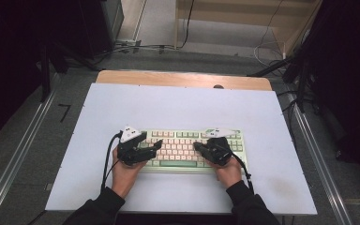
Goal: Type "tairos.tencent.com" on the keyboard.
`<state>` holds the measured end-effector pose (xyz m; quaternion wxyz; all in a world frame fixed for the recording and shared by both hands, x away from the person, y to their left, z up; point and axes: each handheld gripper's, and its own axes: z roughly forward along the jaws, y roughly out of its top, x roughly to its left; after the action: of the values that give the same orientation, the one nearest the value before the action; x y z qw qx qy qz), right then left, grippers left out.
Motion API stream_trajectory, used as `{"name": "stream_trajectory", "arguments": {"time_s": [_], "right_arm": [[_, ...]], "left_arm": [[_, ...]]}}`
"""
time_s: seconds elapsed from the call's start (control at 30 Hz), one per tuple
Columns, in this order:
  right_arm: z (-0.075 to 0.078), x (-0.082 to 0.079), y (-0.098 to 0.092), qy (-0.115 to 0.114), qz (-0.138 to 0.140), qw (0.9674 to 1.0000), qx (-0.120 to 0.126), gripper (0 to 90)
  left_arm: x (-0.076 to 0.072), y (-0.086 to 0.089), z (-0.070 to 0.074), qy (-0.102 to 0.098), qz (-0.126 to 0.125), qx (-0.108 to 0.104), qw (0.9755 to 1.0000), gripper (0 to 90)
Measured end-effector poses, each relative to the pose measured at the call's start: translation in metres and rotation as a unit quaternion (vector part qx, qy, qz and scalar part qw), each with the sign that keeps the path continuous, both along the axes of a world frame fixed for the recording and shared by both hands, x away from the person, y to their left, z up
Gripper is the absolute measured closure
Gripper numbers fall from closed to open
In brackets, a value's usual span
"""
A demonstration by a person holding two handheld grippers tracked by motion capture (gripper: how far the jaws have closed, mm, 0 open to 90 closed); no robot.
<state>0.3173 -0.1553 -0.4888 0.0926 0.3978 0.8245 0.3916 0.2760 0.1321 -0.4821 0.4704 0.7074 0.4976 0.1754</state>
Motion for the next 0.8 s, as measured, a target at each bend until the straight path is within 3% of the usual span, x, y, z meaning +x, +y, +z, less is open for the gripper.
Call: {"name": "stream_trajectory", "arguments": {"time_s": [0.1, 0.17, 0.3, 0.37, 0.47, 0.6, 0.67, 0.77, 0.8], "right_arm": [[0.003, -0.001, -0.001, -0.003, 0.001, 1.0000, 0.009, 86.3], [0.006, -0.002, -0.002, -0.005, 0.002, 0.9998, 0.022, 75.1], [0.015, -0.005, -0.002, -0.003, 0.012, 0.9991, 0.042, 44.4], [0.017, -0.007, -0.001, 0.000, 0.017, 0.9987, 0.047, 34.5], [0.019, -0.010, 0.003, 0.012, 0.029, 0.9984, 0.047, 26.7], [0.020, -0.015, 0.008, 0.008, 0.041, 0.9983, 0.040, 26.3], [0.021, -0.019, 0.010, 0.006, 0.045, 0.9983, 0.037, 30.1], [0.022, -0.024, 0.013, 0.002, 0.057, 0.9978, 0.034, 43.3], [0.022, -0.026, 0.014, 0.000, 0.062, 0.9975, 0.034, 51.7]], "left_arm": [[0.000, 0.001, 0.001, -0.002, 0.003, -0.001, 1.0000, 30.0], [0.000, 0.002, 0.001, -0.002, 0.004, -0.003, 1.0000, 30.0], [0.000, 0.003, 0.001, -0.001, 0.004, -0.005, 1.0000, 30.0], [0.000, 0.003, 0.001, -0.001, 0.005, -0.004, 1.0000, 30.0], [0.000, 0.003, 0.001, -0.001, 0.005, -0.005, 1.0000, 30.1], [0.000, 0.003, 0.001, -0.002, 0.005, -0.005, 1.0000, 30.0], [0.000, 0.004, 0.001, -0.002, 0.007, -0.007, 1.0000, 30.0], [0.000, 0.004, 0.001, -0.002, 0.007, -0.006, 1.0000, 30.0], [0.000, 0.004, 0.001, -0.002, 0.007, -0.006, 1.0000, 30.0]]}}
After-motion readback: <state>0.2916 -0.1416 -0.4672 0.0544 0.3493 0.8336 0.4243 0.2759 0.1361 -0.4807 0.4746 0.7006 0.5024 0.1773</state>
